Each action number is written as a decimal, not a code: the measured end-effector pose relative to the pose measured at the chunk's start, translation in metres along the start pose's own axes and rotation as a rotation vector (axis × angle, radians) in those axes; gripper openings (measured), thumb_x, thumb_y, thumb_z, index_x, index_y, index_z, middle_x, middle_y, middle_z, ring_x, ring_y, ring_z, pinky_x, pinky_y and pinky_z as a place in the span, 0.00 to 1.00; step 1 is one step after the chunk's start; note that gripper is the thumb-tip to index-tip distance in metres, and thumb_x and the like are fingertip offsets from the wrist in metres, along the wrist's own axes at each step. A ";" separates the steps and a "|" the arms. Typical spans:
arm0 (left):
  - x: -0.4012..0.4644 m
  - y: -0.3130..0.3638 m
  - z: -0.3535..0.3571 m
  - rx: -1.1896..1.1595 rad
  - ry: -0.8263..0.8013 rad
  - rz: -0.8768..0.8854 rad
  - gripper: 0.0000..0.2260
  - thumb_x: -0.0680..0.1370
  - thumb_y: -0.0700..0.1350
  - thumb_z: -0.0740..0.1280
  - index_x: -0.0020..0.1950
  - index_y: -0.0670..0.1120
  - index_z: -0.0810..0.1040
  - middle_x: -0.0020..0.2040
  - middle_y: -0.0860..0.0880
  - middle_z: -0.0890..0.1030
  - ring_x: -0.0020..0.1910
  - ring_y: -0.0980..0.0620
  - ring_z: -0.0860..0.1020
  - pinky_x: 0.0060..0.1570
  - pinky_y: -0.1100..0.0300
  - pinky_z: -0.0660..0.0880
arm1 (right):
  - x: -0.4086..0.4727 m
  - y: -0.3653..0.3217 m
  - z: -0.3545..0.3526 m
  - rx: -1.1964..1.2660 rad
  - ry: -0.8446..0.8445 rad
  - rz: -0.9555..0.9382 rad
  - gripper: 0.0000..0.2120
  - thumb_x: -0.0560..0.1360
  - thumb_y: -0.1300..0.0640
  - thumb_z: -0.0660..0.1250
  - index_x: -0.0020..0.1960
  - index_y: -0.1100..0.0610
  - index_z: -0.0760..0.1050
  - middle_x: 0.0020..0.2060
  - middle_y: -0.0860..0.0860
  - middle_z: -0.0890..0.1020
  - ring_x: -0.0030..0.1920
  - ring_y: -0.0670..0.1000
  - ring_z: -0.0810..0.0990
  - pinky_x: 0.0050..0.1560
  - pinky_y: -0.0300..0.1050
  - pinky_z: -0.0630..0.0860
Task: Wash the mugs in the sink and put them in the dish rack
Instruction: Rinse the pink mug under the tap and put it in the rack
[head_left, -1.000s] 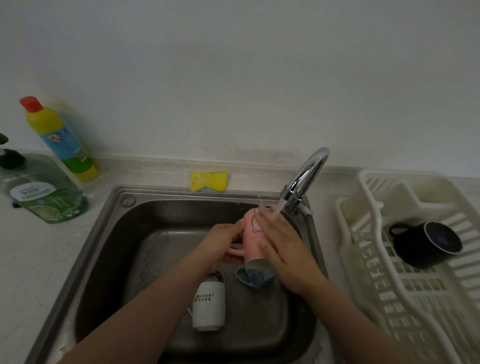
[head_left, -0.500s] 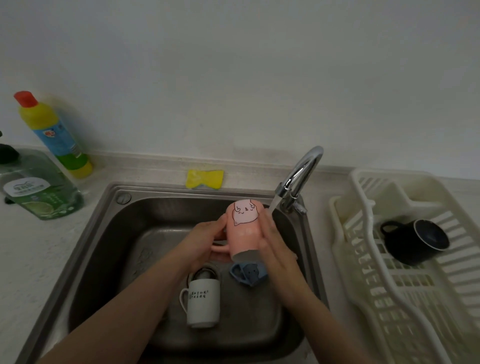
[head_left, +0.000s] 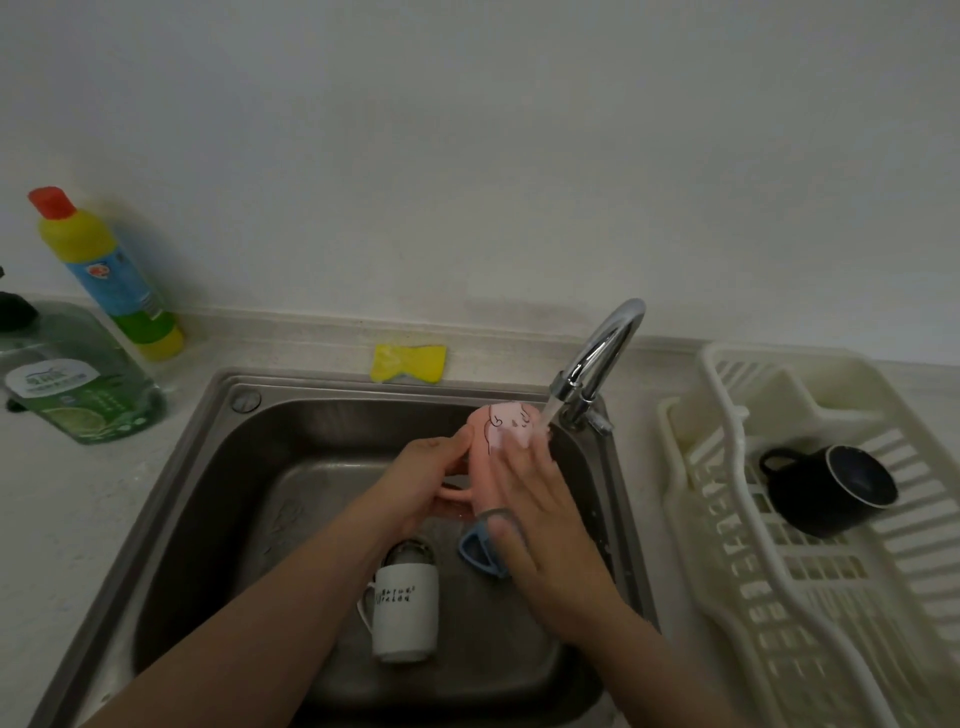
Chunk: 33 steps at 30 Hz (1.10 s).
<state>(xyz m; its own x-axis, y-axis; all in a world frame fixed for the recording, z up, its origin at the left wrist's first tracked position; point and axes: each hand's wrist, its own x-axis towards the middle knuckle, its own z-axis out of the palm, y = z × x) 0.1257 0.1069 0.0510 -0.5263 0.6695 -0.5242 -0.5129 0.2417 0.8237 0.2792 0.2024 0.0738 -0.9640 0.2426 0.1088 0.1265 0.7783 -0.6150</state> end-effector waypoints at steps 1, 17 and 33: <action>0.000 0.001 0.000 0.019 -0.008 -0.001 0.21 0.83 0.55 0.59 0.57 0.38 0.80 0.46 0.43 0.85 0.40 0.46 0.84 0.38 0.52 0.81 | -0.004 0.003 0.000 -0.069 -0.023 -0.056 0.30 0.80 0.41 0.45 0.79 0.49 0.46 0.78 0.42 0.44 0.77 0.44 0.36 0.77 0.46 0.40; 0.011 -0.004 0.000 0.262 -0.056 -0.040 0.20 0.80 0.58 0.63 0.52 0.40 0.81 0.50 0.42 0.85 0.44 0.41 0.85 0.45 0.45 0.82 | 0.006 0.023 -0.012 -0.311 -0.032 -0.153 0.24 0.81 0.48 0.50 0.76 0.54 0.61 0.75 0.46 0.58 0.77 0.47 0.53 0.76 0.43 0.45; -0.003 -0.007 -0.008 0.003 0.033 -0.017 0.22 0.82 0.56 0.60 0.58 0.38 0.79 0.46 0.42 0.84 0.38 0.47 0.83 0.38 0.52 0.79 | 0.020 0.004 -0.001 0.486 0.047 0.314 0.31 0.80 0.37 0.51 0.78 0.42 0.44 0.75 0.33 0.53 0.73 0.33 0.53 0.76 0.48 0.56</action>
<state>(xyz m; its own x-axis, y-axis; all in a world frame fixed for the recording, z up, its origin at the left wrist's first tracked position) 0.1258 0.0979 0.0451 -0.5396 0.6419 -0.5448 -0.5201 0.2547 0.8153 0.2607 0.2111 0.0737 -0.8849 0.4528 -0.1092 0.2721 0.3123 -0.9102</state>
